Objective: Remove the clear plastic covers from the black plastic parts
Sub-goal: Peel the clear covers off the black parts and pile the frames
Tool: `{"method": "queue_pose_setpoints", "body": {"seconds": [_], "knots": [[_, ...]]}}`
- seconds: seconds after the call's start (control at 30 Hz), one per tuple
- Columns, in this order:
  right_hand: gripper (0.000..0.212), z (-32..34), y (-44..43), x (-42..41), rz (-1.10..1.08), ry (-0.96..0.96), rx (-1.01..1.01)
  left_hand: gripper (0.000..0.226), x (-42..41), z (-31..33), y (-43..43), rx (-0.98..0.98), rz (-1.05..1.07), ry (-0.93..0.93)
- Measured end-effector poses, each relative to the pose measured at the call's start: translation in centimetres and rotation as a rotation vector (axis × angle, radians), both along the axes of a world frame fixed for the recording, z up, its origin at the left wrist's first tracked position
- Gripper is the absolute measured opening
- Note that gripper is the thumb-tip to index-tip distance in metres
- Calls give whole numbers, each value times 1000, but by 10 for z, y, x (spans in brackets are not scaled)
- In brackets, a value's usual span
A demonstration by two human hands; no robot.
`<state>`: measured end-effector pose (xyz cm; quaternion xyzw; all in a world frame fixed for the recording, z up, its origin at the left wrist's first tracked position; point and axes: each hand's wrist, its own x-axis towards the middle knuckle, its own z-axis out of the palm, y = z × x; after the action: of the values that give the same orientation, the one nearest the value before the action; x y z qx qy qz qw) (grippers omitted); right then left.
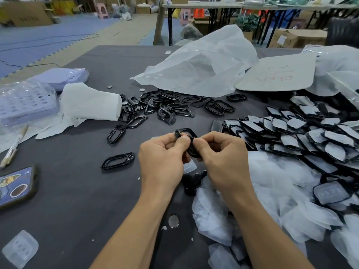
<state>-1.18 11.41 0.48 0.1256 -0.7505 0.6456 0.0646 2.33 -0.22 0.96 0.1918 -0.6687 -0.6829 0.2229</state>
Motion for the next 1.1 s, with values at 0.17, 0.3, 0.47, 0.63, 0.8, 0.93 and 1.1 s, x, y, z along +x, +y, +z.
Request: {"method": "queue_pose_setpoints", "body": {"seconds": [0.17, 0.3, 0.47, 0.63, 0.8, 0.93, 1.1], "knots": [[23, 0, -1, 1, -3, -18, 32, 10, 0, 0, -1, 55, 22, -30], [28, -1, 1, 0, -29, -35, 6, 21, 1, 3, -8, 139, -186, -84], [22, 1, 9, -4, -75, -55, -57, 7, 7, 1, 2, 148, -431, -123], [23, 0, 8, -7, -100, -24, -61, 22, 6, 6, 8, 215, -292, -67], [22, -1, 8, -6, -57, -47, -66, 29, 5, 9, 3, 213, -187, -91], [13, 2, 10, -5, 101, -147, -141, 33, 4, 8, 0, 115, -57, -77], [16, 4, 10, -5, 147, -219, -190, 23, 7, 8, 2, -167, 25, -35]]}}
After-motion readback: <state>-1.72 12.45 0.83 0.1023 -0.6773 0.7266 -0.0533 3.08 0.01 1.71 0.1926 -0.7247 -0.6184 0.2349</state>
